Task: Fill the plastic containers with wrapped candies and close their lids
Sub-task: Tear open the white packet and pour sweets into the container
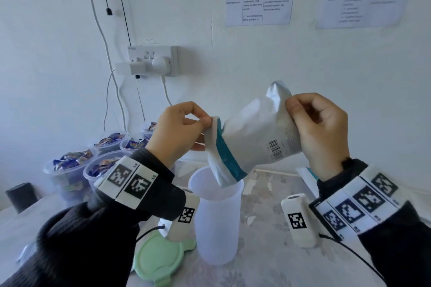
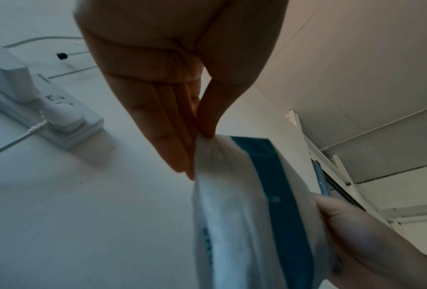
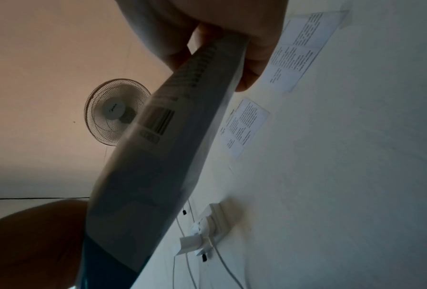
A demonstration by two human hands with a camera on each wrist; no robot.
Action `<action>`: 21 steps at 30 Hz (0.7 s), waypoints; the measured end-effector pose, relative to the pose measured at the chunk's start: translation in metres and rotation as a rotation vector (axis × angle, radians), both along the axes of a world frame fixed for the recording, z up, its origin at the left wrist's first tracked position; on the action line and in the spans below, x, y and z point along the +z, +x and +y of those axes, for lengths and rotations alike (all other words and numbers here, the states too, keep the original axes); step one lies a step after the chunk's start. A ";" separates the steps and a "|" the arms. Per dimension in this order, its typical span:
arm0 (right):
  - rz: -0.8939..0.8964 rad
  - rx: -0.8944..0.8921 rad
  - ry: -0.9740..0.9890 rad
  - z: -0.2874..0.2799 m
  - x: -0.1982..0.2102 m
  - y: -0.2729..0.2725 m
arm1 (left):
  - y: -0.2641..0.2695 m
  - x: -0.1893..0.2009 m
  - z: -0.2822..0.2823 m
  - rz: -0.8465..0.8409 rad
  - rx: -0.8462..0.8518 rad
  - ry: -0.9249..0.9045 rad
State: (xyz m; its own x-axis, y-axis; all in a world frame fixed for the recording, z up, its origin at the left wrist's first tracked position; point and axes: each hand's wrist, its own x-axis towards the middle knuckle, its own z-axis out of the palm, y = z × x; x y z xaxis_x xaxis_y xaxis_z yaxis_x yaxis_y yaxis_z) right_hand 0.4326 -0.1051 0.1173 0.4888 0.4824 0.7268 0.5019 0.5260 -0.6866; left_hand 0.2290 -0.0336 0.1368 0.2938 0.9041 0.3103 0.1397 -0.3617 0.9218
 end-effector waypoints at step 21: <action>-0.205 -0.051 0.095 0.009 0.011 0.003 | -0.009 -0.016 -0.003 -0.011 0.058 0.156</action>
State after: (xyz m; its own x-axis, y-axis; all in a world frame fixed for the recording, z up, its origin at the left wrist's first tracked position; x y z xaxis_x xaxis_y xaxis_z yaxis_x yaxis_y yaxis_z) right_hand 0.4360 -0.0958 0.1281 0.3488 0.3854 0.8543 0.6534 0.5535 -0.5165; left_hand 0.2202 -0.0367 0.1210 0.2383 0.8599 0.4513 0.1545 -0.4924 0.8566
